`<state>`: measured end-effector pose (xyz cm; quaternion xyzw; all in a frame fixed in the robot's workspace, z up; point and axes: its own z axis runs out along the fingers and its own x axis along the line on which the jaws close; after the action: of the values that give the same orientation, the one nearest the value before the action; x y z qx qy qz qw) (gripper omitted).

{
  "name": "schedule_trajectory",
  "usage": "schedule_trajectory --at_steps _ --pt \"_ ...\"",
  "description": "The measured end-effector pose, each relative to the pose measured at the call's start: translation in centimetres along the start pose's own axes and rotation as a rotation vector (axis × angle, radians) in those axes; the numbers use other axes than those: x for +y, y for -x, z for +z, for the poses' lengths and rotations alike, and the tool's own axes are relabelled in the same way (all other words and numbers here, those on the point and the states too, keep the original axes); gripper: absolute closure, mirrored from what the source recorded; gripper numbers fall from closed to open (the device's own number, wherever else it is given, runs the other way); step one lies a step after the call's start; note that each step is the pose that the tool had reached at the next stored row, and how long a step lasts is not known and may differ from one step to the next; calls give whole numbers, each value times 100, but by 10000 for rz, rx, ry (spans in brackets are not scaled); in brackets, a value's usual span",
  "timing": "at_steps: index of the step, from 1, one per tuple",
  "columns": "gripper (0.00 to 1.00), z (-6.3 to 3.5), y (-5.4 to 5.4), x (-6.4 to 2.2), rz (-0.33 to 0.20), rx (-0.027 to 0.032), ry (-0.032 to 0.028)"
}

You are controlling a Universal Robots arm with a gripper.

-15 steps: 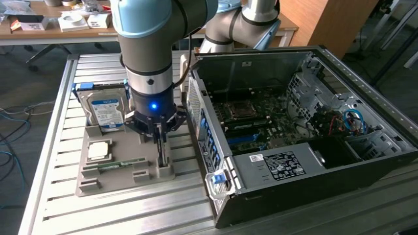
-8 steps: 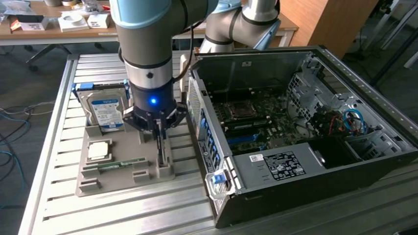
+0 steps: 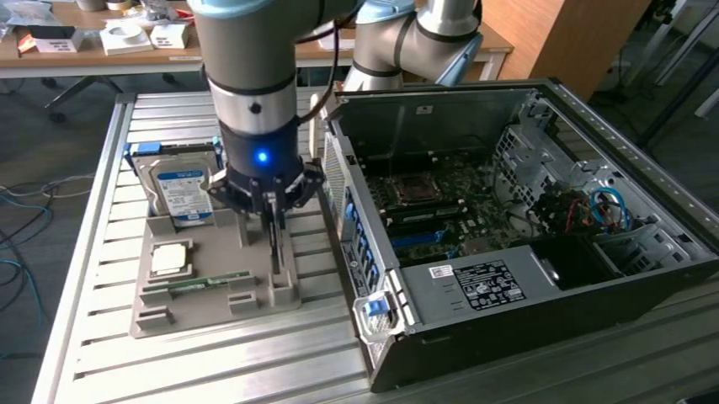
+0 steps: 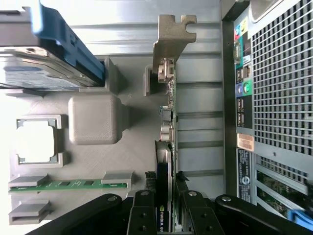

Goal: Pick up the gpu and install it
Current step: 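Pick up the gpu and move the gpu toward the slot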

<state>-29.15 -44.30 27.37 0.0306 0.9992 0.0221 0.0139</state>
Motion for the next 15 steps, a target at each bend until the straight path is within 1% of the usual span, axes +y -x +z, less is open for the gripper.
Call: schedule_trajectory --at_steps 9,15 --pt "74 -315 8 14 0 1 -1" --pt "74 -499 13 23 0 1 -1"
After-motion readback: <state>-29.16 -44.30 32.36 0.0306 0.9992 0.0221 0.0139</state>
